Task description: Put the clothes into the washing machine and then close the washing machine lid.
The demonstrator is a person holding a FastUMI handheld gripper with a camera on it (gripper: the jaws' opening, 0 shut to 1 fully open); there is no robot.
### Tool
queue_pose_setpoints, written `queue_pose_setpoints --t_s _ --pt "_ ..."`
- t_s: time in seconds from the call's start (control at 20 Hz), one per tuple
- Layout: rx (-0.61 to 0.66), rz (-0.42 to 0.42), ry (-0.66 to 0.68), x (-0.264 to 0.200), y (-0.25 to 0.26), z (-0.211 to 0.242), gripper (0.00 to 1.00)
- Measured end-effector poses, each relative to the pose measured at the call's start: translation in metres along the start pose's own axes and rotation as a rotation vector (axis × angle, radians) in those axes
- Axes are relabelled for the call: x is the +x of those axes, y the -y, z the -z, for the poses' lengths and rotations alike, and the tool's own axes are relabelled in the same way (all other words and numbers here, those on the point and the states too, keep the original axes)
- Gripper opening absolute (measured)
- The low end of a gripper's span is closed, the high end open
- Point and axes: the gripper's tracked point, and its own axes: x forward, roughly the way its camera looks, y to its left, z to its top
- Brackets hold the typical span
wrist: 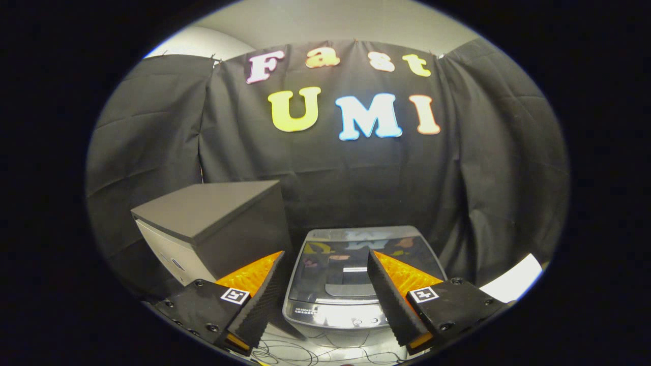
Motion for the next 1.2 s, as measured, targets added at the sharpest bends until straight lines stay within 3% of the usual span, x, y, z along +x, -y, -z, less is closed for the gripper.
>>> queue_pose_setpoints --t_s 0.35,0.7,1.2 --pt "0.024 0.029 0.187 -0.087 -0.011 -0.034 0.98" --pt "-0.004 0.014 0.181 -0.155 -0.017 -0.014 0.98" --pt "-0.002 0.016 0.212 -0.186 -0.01 -0.018 0.98"
